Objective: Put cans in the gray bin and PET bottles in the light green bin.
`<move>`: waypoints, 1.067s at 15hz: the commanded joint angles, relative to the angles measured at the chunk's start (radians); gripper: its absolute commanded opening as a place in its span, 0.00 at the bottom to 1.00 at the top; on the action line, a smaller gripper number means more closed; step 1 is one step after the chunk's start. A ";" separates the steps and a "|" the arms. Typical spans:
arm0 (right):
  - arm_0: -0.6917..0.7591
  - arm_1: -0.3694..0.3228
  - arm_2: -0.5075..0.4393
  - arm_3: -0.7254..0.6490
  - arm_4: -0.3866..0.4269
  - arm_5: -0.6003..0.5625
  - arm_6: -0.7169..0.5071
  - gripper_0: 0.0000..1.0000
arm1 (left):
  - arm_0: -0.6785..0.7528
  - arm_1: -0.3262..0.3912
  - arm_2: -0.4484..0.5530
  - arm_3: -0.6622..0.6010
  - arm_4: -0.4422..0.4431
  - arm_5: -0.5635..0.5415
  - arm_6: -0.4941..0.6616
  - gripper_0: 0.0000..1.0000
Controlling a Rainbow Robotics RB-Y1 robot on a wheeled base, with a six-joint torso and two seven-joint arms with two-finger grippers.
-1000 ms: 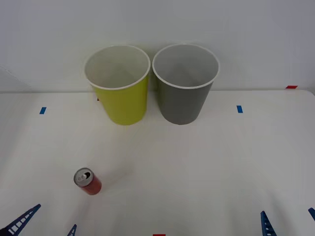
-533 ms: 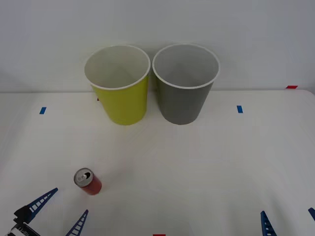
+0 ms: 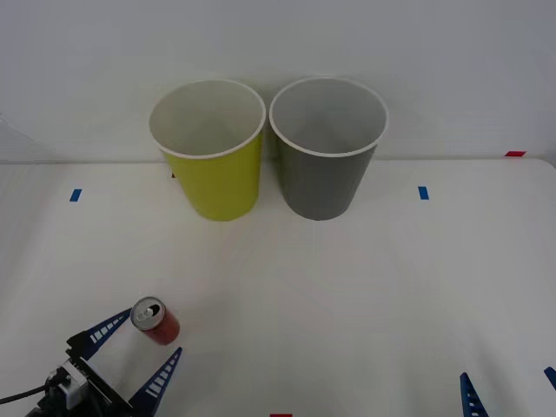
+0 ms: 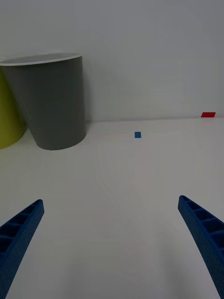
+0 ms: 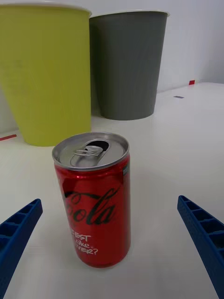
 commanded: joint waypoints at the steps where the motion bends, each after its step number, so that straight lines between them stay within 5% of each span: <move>1: 0.000 0.000 0.000 0.000 0.000 0.000 0.000 1.00 | -0.040 -0.006 -0.010 0.001 0.024 0.010 0.007 1.00; 16: 0.000 0.000 0.000 0.000 0.000 0.000 0.000 1.00 | -0.094 -0.038 -0.010 0.000 0.020 0.047 0.007 1.00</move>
